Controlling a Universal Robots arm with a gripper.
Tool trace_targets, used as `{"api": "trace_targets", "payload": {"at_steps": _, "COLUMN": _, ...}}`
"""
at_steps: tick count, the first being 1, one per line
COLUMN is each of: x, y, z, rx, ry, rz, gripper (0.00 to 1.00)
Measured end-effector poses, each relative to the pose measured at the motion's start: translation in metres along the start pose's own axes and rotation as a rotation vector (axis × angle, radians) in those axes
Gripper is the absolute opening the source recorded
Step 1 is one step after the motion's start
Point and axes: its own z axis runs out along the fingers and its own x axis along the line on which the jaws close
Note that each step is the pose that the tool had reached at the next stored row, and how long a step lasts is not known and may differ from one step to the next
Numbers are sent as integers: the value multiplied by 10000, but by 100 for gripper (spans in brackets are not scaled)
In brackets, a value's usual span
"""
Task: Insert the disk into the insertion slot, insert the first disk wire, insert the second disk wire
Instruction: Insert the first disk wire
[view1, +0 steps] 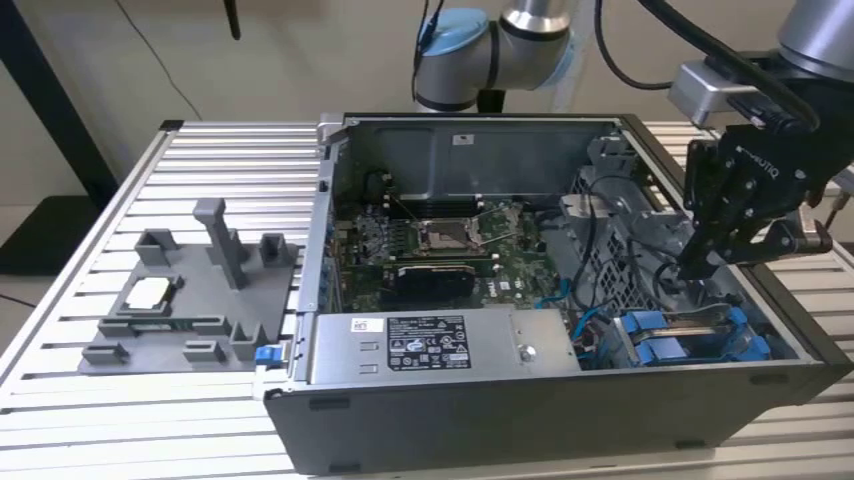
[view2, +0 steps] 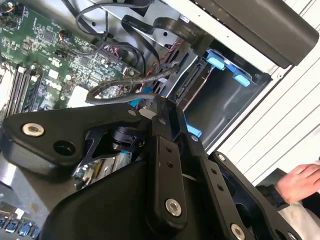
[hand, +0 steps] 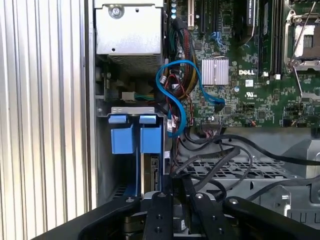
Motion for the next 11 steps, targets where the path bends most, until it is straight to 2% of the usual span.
{"api": "trace_targets", "payload": {"at_steps": 11, "x": 4, "y": -87, "z": 121, "rx": -50, "ry": 54, "rz": 0, "gripper": 19}}
